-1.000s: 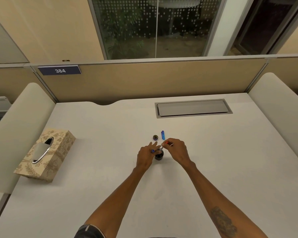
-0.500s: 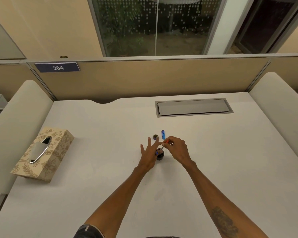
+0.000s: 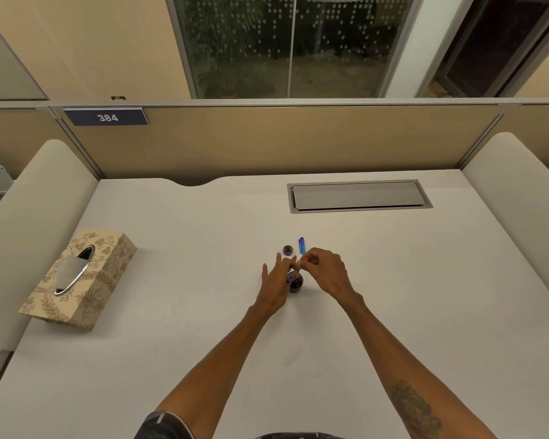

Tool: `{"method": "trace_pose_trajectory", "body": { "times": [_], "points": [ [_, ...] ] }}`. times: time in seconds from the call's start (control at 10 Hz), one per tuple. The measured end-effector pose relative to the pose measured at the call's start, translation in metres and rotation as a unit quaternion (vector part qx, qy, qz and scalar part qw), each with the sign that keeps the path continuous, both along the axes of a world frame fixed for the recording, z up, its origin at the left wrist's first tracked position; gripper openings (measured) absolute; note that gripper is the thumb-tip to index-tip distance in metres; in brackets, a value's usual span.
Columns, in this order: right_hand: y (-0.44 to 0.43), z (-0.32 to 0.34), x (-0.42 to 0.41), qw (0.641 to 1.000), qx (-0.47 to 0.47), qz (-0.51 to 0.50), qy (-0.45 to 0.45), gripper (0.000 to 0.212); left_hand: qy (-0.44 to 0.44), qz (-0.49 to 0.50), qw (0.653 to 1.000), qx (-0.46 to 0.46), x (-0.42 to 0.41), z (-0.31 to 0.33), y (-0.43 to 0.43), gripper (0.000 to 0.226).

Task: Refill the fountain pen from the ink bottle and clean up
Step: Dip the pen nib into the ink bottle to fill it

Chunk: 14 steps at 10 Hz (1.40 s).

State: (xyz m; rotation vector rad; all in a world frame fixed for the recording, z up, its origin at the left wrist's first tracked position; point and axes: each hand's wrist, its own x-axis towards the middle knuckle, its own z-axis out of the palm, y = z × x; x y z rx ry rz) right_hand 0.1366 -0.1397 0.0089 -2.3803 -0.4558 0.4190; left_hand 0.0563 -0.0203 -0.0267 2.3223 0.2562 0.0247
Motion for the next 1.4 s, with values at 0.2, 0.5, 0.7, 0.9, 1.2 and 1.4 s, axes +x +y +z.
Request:
{"method": "trace_pose_trajectory", "body": {
  "times": [0.2, 0.5, 0.7, 0.9, 1.2, 1.4],
  "points": [
    [-0.001, 0.008, 0.005, 1.0, -0.005, 0.011, 0.016, 0.01, 0.009, 0.023, 0.998, 0.052, 0.008, 0.007, -0.001, 0.048],
    [-0.008, 0.02, 0.015, 0.998, 0.034, -0.008, 0.061, 0.019, 0.088, 0.077, 0.987, -0.108, -0.006, 0.005, 0.001, 0.026],
    [-0.017, 0.03, 0.022, 0.997, -0.032, 0.064, 0.008, 0.024, 0.076, 0.042, 0.995, -0.05, -0.005, 0.006, 0.002, 0.023],
    [-0.015, 0.036, 0.018, 0.985, -0.054, 0.156, -0.043, 0.023, 0.075, 0.03, 0.996, -0.032, -0.004, 0.008, 0.003, 0.023],
    [-0.013, 0.041, 0.022, 0.962, -0.126, 0.211, -0.118, 0.025, 0.071, 0.011, 0.997, 0.006, -0.004, 0.007, 0.004, 0.026],
    [-0.012, 0.04, 0.021, 0.95, -0.16, 0.228, -0.142, 0.028, 0.071, 0.01, 0.997, 0.02, -0.004, 0.005, 0.005, 0.028]
  ]
}}
